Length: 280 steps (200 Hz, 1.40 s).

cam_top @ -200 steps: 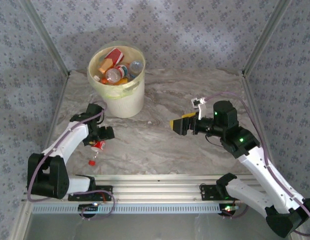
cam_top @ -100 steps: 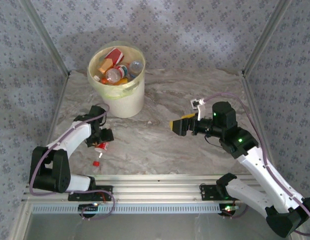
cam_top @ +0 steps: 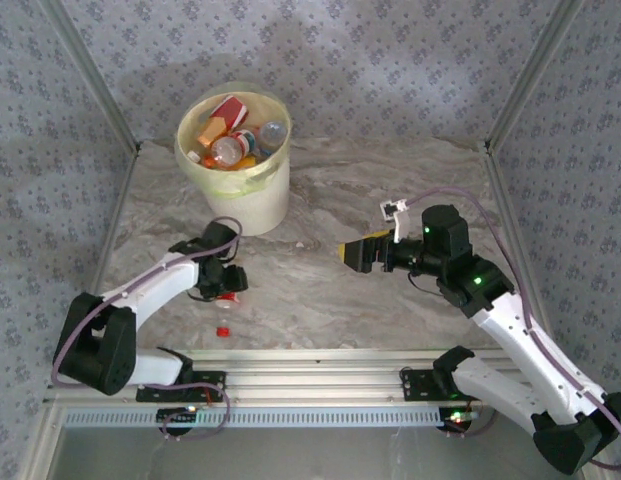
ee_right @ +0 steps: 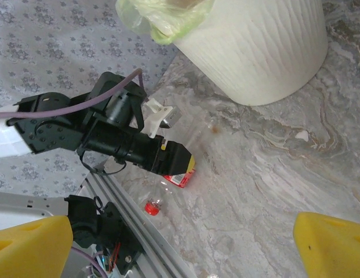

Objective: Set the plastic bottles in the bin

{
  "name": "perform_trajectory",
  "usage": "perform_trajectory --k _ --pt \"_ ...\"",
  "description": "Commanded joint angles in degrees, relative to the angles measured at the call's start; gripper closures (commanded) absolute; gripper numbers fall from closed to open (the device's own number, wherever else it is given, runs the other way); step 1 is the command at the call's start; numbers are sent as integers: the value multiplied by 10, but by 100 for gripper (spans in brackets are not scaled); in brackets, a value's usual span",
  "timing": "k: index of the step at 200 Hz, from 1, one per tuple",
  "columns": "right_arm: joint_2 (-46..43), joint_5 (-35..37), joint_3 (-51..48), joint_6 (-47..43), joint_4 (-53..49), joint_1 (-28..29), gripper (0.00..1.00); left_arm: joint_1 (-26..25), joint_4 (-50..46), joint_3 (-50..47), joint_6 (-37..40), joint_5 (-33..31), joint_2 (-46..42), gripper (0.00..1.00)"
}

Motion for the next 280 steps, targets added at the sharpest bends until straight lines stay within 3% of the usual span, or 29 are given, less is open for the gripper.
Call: perform_trajectory --k 1,46,97,196,280 --pt "4 10 -5 11 13 5 0 -36 26 1 -40 6 -15 47" --pt "0 8 -8 8 17 8 0 -74 47 26 -25 36 -36 50" --pt "-6 15 -2 7 22 8 0 -114 47 84 49 102 -63 49" --pt "-41 22 37 -10 28 10 0 -118 12 288 120 196 -62 48" --pt "-102 177 70 -46 21 7 0 -95 11 469 159 184 12 48"
